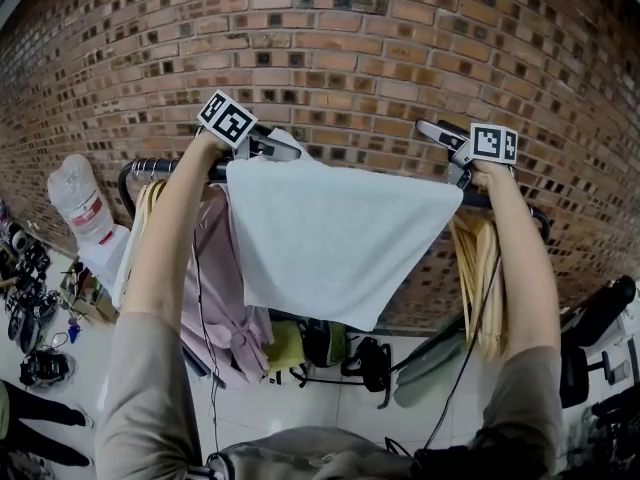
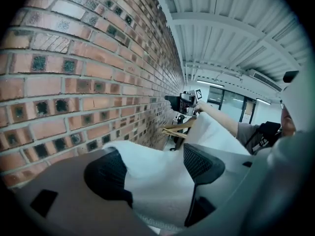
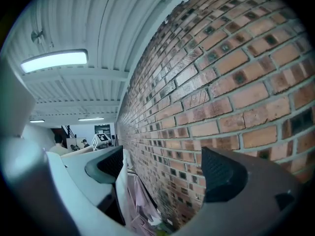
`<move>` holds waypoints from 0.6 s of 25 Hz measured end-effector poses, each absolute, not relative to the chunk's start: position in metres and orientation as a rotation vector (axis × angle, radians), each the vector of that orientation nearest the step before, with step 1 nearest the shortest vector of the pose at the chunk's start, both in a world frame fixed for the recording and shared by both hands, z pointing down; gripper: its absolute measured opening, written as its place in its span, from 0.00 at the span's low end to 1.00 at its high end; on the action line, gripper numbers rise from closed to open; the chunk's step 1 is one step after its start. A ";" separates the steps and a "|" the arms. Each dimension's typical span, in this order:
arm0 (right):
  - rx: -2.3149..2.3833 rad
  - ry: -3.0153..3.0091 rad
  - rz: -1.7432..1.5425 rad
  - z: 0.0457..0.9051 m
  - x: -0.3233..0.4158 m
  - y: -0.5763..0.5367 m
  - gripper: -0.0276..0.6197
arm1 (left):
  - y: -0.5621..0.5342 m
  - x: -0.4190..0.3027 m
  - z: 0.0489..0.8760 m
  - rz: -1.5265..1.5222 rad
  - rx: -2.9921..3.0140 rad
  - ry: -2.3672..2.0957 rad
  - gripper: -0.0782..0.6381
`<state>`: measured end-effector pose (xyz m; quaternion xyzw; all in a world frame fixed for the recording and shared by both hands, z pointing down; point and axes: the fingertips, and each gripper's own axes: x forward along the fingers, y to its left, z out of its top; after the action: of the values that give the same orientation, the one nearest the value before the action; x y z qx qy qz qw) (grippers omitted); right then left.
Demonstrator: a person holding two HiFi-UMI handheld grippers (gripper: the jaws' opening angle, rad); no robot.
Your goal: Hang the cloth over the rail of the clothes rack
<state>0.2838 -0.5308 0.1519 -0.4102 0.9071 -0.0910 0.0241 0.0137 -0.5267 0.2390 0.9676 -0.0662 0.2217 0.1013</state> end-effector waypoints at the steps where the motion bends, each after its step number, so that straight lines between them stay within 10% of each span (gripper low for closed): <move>1: -1.273 2.809 -0.280 0.152 0.284 -0.531 0.78 | -0.528 0.013 0.240 0.658 2.859 -0.203 0.59; 15: -1.293 2.839 -0.269 0.157 0.283 -0.533 0.78 | -0.537 0.010 0.236 0.655 2.895 -0.283 0.59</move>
<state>0.2833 -0.5327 0.1571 -0.4130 0.9067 -0.0858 0.0049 0.0099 -0.5370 0.2362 0.9679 -0.0945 0.2190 0.0797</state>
